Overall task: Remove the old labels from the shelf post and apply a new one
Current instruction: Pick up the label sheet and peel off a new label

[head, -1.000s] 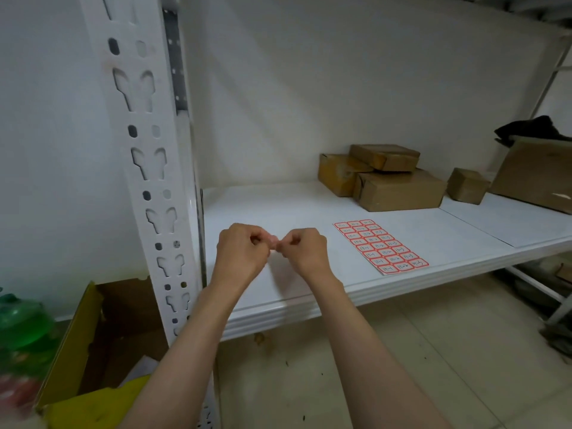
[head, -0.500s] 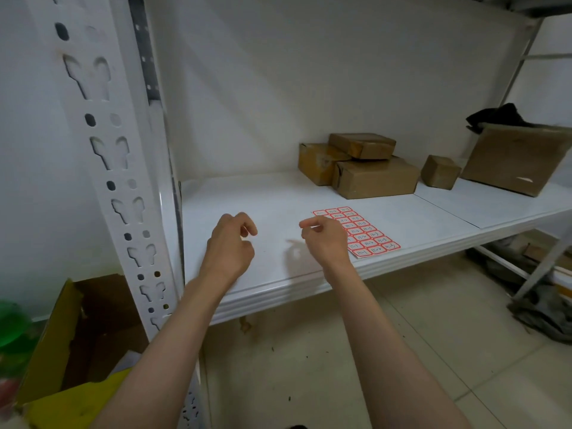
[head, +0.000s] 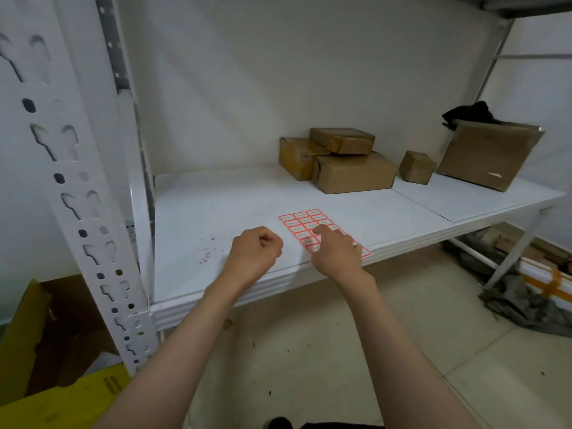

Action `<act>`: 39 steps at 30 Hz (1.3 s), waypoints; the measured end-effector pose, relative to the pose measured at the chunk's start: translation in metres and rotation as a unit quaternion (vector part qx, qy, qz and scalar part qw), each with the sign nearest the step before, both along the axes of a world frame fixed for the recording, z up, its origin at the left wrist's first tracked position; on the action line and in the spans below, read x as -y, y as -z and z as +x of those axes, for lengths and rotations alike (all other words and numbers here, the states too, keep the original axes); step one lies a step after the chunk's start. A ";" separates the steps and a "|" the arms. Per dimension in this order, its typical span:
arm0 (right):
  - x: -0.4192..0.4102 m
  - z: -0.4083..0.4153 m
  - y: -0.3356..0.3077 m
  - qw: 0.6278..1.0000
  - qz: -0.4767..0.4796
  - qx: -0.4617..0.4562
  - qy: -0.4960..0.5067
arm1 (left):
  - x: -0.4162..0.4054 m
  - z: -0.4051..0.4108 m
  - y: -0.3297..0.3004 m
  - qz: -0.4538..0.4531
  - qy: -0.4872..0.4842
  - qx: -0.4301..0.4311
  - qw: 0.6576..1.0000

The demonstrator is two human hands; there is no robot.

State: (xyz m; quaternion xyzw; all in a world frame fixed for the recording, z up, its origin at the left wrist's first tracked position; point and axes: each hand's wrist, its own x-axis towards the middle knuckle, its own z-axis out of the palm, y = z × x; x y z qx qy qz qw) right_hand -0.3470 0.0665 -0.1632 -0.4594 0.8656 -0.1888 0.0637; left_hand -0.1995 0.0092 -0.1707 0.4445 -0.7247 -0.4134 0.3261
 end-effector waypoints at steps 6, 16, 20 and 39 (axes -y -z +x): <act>0.002 0.010 -0.001 1.000 -0.019 0.016 -0.001 | -0.011 -0.017 0.008 -0.088 0.042 0.092 0.991; 0.003 0.003 0.005 0.999 -0.003 0.040 0.032 | -0.028 -0.017 0.011 -0.204 0.119 0.236 0.943; 0.002 0.002 0.002 0.996 -0.004 0.063 0.061 | -0.026 -0.013 0.010 -0.197 0.125 0.223 0.946; -0.010 -0.001 -0.024 0.944 -0.150 0.283 0.079 | -0.028 0.001 -0.003 -0.094 0.060 0.091 0.990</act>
